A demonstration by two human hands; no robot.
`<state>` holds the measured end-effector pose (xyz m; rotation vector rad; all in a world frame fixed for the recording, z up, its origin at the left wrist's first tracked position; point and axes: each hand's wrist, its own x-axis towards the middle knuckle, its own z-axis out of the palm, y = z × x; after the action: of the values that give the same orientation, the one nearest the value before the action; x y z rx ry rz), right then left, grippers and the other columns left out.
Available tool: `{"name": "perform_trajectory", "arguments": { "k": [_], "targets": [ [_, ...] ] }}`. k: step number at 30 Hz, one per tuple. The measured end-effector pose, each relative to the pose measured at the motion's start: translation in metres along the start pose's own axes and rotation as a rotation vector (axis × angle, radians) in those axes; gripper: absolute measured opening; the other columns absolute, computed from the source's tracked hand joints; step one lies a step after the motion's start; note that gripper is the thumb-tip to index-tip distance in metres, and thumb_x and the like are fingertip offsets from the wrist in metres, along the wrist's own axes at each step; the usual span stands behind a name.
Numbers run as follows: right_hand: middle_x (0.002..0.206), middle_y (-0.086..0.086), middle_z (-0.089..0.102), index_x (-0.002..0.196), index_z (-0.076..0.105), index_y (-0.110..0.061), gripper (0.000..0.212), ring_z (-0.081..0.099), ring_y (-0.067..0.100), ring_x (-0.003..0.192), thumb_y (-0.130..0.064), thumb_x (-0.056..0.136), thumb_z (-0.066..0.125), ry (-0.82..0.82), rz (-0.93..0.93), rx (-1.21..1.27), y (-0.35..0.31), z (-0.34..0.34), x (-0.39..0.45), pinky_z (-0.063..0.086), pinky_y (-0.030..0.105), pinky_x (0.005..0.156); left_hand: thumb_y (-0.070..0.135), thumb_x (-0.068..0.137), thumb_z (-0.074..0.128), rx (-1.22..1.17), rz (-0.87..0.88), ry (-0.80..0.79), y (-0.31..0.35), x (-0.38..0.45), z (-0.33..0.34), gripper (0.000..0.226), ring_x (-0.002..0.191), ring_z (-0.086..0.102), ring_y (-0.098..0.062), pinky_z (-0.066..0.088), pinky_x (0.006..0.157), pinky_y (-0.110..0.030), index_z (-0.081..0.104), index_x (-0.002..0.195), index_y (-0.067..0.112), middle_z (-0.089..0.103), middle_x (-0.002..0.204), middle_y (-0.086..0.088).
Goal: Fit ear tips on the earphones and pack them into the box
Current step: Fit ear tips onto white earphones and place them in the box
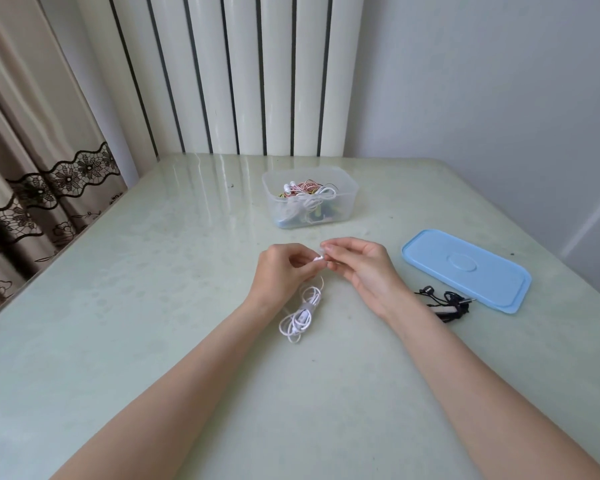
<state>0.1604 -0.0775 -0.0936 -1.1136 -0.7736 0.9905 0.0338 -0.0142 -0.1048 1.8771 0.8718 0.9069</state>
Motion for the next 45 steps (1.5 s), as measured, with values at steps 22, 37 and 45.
{"name": "perform_trajectory", "arguments": {
  "k": [22,37,45],
  "targets": [
    [0.064,0.001,0.071,0.081,0.065,0.000,0.009,0.066,0.006,0.062,0.006,0.082,0.058,-0.028,0.037,0.000,0.008,0.001,0.001,0.054,0.014,0.066,0.005,0.075,0.072,-0.271,-0.096,-0.029,-0.011,0.000,-0.009,0.011,0.053,0.061,-0.002,0.052,0.059,-0.014,0.063,0.076,0.012,0.066,0.067,-0.003],
    [0.067,0.003,0.071,0.081,0.064,0.003,0.010,0.067,0.007,0.065,0.007,0.084,0.055,-0.097,0.214,0.095,0.005,-0.005,0.001,0.055,0.013,0.067,-0.001,0.075,0.069,-0.289,0.033,-0.129,-0.013,-0.002,-0.014,0.012,0.059,0.064,-0.003,0.051,0.062,-0.014,0.065,0.074,0.010,0.069,0.067,0.005],
    [0.063,0.009,0.061,0.082,0.061,-0.007,0.021,0.054,0.019,0.049,-0.027,0.081,0.067,-0.004,0.146,-0.785,-0.004,0.011,-0.004,0.044,0.021,0.044,0.012,0.078,0.070,0.041,0.026,0.056,-0.023,0.009,-0.016,0.007,0.059,0.055,0.006,0.043,0.061,-0.005,0.064,0.077,0.014,0.063,0.072,0.008]
  ]
}}
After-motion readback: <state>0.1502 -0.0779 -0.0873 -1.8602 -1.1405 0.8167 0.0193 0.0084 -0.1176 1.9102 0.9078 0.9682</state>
